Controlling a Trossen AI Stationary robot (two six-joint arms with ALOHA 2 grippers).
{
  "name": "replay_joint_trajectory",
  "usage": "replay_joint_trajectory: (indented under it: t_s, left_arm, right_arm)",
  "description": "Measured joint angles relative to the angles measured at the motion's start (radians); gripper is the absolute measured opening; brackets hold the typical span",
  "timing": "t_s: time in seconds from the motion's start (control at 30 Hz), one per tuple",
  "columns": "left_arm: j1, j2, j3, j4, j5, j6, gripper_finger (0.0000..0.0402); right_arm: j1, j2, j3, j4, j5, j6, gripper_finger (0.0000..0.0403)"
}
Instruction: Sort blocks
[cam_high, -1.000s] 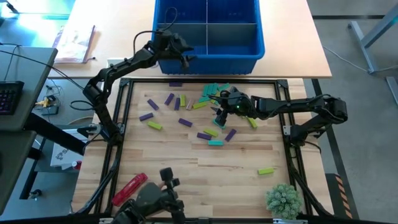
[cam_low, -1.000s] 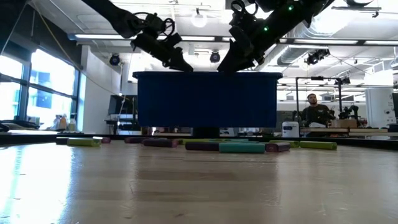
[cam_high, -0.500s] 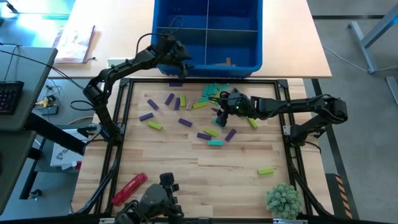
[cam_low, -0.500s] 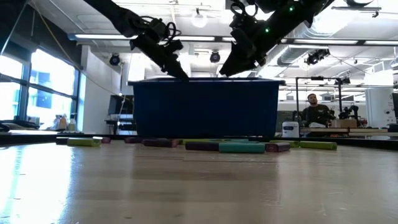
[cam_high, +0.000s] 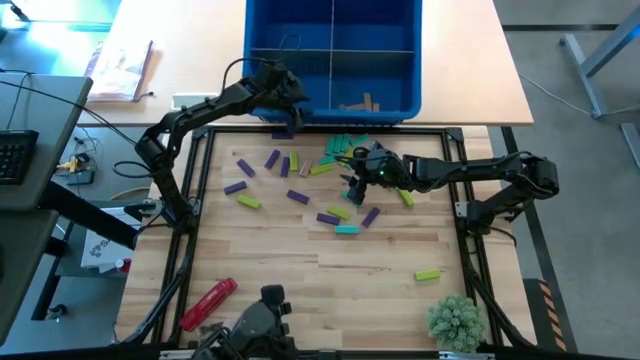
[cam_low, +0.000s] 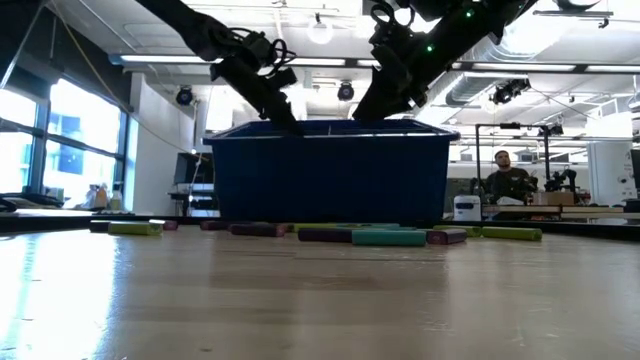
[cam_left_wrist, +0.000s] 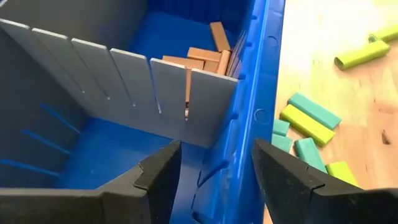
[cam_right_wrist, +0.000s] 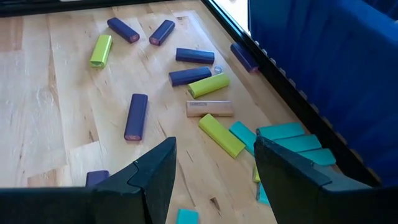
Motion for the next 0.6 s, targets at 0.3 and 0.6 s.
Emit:
replay_joint_trajectory:
  t_s: [0.3, 0.6]
  left_arm:
    - [-0.026, 0.0, -0.033, 0.005, -0.01, 0.005, 0.018]
    - [-0.044, 0.0, -0.033, 0.012, -0.016, 0.001, 0.018]
  right_arm:
    - [0.0, 0.0, 0.0, -0.012, -0.001, -0.011, 0.0201]
    - [-0.001, 0.0, 0.0, -0.025, 0.108, -0.047, 0.0201]
